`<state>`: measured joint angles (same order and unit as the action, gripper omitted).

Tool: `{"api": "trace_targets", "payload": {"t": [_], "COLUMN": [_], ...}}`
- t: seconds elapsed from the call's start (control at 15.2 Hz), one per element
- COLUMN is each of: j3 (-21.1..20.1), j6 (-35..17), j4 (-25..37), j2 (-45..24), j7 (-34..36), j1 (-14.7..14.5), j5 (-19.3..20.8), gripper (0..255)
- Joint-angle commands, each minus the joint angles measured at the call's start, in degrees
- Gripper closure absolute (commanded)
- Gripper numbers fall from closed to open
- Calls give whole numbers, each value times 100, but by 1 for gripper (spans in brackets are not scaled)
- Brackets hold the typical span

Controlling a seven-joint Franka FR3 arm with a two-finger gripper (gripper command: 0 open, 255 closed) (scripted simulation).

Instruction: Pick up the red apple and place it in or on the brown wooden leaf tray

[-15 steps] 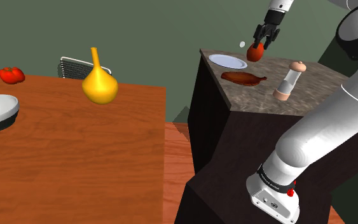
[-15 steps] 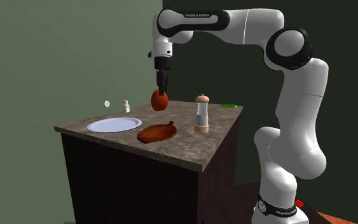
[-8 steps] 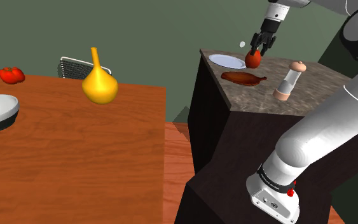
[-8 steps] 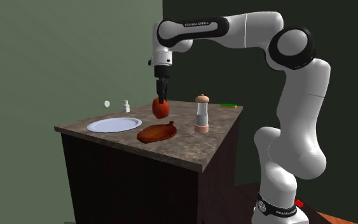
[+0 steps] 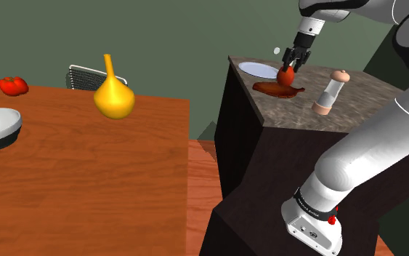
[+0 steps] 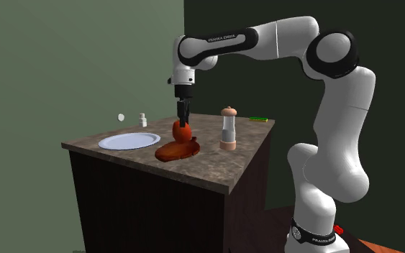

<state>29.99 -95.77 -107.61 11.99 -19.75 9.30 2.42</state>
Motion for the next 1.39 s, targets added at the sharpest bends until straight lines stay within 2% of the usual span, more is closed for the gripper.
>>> {"api": "trace_targets", "payload": {"t": [0.0,0.53,0.59,0.92,1.19,1.32], "j3": [7,7,7,7,29,28], "j6": [-207,-207,-207,-207,533,532], "j4": [-234,-234,-235,-235,631,630], "j2": [33,33,33,33,-108,-107], "j7": [-3,-3,-3,-3,-59,-58], "j1": [11,11,11,11,-3,-3], "j5": [18,18,18,18,-50,-50], "gripper": [255,255,0,0,0,0]}}
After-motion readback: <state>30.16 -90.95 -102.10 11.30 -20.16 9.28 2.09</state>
